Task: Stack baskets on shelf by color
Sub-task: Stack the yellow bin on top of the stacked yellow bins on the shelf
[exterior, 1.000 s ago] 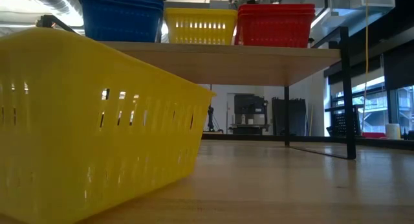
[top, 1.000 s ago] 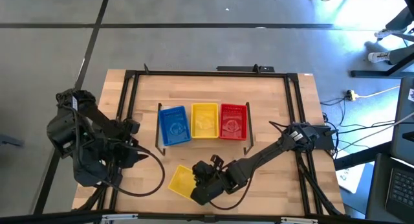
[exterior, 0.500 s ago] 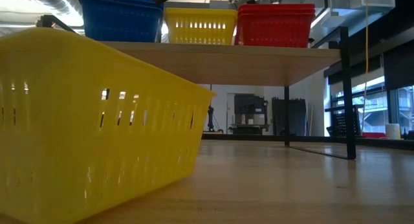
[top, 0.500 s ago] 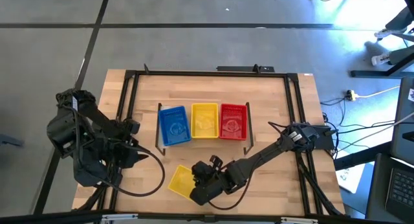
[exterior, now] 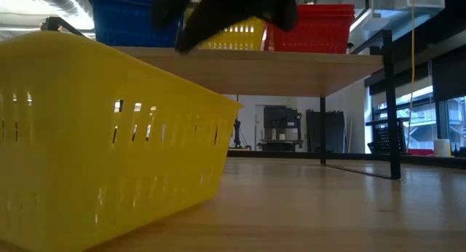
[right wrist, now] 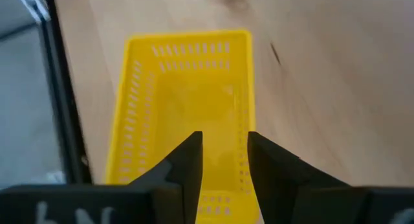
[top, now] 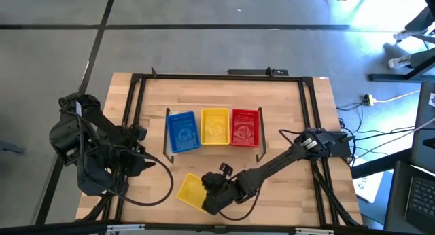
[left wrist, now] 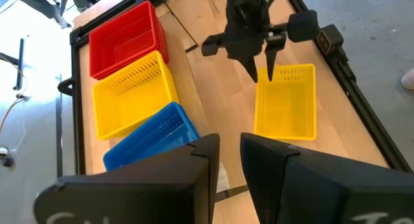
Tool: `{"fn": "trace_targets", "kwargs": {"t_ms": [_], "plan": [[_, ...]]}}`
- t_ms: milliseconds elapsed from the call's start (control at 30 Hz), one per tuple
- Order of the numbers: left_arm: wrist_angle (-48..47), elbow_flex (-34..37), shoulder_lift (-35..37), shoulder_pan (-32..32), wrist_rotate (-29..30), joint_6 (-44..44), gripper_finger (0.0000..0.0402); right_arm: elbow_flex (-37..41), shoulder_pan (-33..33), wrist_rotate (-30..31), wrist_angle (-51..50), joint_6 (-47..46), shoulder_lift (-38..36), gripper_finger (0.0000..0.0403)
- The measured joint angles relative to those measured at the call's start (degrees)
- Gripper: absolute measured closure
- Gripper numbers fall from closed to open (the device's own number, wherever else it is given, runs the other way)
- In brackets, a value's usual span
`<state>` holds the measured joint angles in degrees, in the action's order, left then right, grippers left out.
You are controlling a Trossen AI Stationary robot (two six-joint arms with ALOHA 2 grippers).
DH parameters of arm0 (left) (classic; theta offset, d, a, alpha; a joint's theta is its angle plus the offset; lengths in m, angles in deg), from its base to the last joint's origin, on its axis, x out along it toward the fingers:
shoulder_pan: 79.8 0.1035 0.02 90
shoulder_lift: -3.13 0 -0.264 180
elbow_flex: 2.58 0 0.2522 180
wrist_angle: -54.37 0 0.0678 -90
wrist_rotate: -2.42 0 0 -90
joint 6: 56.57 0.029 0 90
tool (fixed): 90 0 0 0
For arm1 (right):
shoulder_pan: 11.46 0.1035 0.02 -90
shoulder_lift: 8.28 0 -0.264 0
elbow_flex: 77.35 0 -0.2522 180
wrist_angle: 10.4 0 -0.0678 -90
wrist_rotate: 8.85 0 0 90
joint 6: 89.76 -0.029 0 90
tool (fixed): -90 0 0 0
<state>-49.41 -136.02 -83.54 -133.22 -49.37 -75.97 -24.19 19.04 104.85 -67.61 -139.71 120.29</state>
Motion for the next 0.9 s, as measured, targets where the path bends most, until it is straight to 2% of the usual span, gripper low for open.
{"fn": "trace_targets", "kwargs": {"t_ms": [100,567,900], "plan": [[0.0,0.0,0.0,0.0,0.0,0.0,0.0347,1.8,0.0,-0.2,0.8,2.5,0.0,0.0284],[0.0,0.0,0.0,0.0,0.0,-0.1,0.0347,9.2,-1.5,-1.4,6.3,2.3,-0.1,0.0284],[0.0,0.0,0.0,0.0,0.0,-0.2,0.0347,10.5,-1.7,-1.8,7.4,2.5,0.0,0.0284]]}}
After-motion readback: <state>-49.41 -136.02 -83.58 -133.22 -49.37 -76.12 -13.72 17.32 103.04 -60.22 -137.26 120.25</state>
